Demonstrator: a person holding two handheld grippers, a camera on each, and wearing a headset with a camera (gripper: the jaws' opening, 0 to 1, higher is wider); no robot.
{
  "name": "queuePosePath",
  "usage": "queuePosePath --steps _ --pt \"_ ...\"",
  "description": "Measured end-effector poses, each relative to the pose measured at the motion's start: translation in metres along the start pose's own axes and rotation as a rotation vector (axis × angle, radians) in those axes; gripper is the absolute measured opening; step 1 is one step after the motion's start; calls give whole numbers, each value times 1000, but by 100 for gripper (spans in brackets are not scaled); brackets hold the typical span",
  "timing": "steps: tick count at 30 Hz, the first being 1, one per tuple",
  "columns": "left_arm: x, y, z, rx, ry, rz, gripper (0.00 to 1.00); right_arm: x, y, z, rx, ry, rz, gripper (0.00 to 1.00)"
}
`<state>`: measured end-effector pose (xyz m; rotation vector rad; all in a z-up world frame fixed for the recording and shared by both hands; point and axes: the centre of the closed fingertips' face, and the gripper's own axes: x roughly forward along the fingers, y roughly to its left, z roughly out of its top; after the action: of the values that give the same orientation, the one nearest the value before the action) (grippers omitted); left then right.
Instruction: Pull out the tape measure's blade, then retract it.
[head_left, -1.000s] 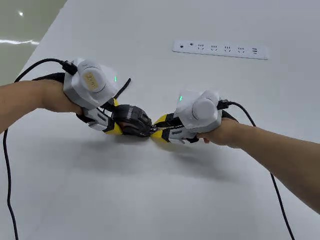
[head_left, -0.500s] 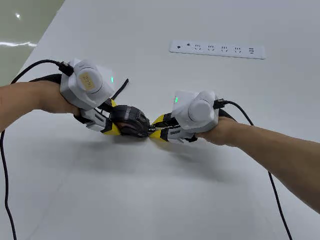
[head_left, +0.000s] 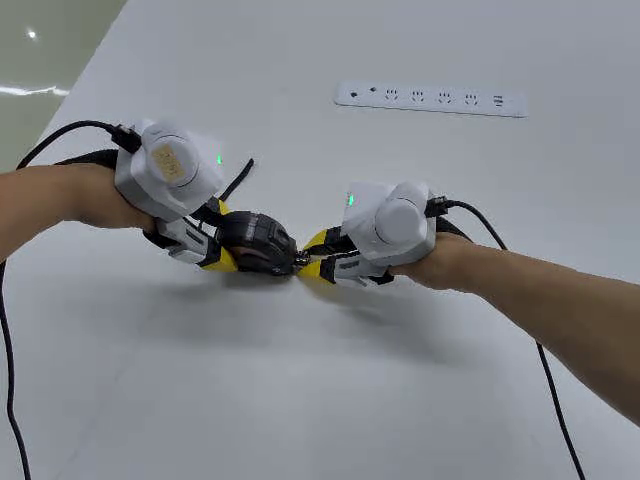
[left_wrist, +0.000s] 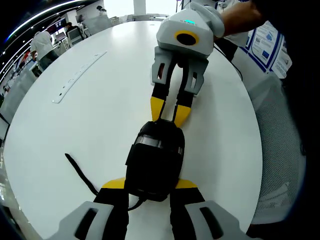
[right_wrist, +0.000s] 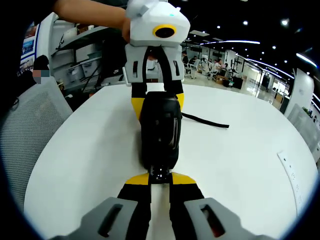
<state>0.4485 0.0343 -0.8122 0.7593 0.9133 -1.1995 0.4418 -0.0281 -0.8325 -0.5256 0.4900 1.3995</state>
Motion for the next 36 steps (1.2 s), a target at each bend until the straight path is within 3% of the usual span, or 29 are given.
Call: queuePosePath --steps 36 --pt "-1 -1 -2 -15 -2 -3 28 -17 1 -6 -14 -2 17 11"
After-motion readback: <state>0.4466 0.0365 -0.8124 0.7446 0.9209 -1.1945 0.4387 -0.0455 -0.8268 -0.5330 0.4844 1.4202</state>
